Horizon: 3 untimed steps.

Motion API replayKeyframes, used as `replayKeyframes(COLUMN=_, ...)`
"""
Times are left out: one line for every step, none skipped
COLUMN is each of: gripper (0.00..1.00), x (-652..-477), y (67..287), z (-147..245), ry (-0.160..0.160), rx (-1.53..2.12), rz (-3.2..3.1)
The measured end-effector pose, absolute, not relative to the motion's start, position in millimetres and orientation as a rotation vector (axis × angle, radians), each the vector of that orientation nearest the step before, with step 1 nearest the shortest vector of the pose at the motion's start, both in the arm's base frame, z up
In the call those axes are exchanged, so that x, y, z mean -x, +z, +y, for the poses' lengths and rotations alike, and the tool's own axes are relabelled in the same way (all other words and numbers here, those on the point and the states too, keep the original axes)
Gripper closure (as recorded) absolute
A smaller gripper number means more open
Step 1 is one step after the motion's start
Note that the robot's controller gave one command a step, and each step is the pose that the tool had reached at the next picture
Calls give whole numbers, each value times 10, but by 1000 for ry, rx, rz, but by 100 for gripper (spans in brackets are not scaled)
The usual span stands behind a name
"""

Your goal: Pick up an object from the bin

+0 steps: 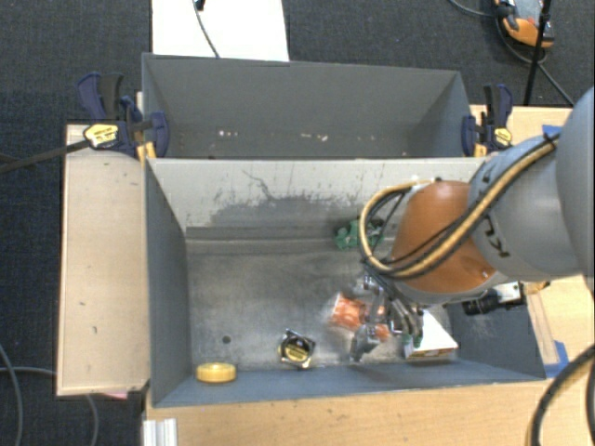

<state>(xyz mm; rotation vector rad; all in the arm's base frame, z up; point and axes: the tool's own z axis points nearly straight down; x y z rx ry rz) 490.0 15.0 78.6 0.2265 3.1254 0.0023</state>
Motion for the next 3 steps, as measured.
replayKeyframes(gripper=100, x=-4964, y=679, z=59, ry=4, rx=-94, rz=3116)
replayKeyframes(gripper=100, x=-4947, y=697, z=42, ry=3, rx=-76, rz=3125)
replayKeyframes(gripper=100, x=-4911, y=779, z=37, ry=0, rx=-71, rz=3143)
